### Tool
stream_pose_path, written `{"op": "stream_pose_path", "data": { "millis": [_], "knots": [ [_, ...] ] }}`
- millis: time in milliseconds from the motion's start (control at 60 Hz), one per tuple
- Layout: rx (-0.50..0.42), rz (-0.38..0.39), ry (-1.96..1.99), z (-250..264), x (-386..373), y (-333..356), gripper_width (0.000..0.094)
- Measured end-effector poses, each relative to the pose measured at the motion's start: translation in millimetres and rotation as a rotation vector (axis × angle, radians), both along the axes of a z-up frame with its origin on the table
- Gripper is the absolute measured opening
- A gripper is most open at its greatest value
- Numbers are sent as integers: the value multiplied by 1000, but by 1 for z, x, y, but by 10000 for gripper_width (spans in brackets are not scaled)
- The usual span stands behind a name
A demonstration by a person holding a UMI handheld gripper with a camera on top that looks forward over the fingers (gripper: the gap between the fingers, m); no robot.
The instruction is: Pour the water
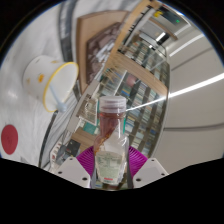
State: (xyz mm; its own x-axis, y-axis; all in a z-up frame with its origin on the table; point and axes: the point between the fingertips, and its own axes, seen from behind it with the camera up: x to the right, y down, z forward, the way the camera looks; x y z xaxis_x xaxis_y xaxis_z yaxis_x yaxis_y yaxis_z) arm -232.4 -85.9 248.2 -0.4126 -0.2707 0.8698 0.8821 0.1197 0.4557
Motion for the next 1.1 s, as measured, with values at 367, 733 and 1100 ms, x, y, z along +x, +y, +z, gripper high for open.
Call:
{"op": "stream_pose_path", "data": {
  "millis": [367, 733, 1100],
  "knots": [
    [-433, 104, 1494, 23, 29, -47, 423],
    [-625, -205, 1929, -155, 100, -42, 424],
    [-598, -251, 1934, -171, 106, -59, 870]
  ]
}}
